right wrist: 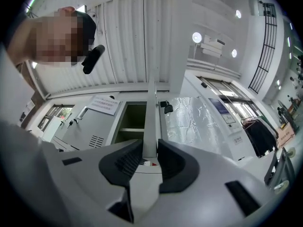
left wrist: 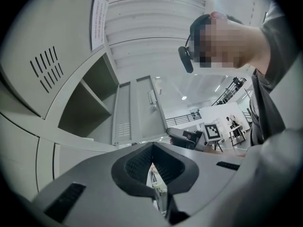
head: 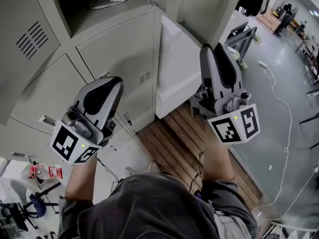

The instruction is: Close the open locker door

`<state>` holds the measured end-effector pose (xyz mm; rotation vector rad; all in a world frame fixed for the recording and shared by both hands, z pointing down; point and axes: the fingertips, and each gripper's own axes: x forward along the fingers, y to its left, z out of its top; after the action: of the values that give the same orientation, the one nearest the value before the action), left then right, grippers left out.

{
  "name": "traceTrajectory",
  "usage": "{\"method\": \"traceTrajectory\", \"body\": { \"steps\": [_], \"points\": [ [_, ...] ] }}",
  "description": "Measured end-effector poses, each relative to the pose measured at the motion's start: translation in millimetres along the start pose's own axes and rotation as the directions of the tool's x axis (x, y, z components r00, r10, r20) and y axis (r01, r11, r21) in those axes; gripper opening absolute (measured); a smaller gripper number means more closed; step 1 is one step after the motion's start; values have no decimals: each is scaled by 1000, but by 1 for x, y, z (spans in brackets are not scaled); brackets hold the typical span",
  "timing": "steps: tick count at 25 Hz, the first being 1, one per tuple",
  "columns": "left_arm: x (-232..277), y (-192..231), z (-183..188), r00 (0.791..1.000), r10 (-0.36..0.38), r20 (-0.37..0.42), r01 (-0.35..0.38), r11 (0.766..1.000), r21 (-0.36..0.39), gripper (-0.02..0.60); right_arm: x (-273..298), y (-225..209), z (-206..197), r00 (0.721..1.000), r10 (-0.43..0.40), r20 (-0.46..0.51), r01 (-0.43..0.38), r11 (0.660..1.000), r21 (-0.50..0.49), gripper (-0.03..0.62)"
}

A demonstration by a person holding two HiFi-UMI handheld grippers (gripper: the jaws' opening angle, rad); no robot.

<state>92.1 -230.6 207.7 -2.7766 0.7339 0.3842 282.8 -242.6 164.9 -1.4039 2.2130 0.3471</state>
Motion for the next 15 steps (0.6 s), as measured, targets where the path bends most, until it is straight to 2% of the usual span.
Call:
{"method": "traceTrajectory", "body": {
  "steps": [15],
  "points": [
    [-56,14,21,997,75,5,-75,997,23,15,25,73,-20,993,115,-39,-115,993,8,117]
  ]
}}
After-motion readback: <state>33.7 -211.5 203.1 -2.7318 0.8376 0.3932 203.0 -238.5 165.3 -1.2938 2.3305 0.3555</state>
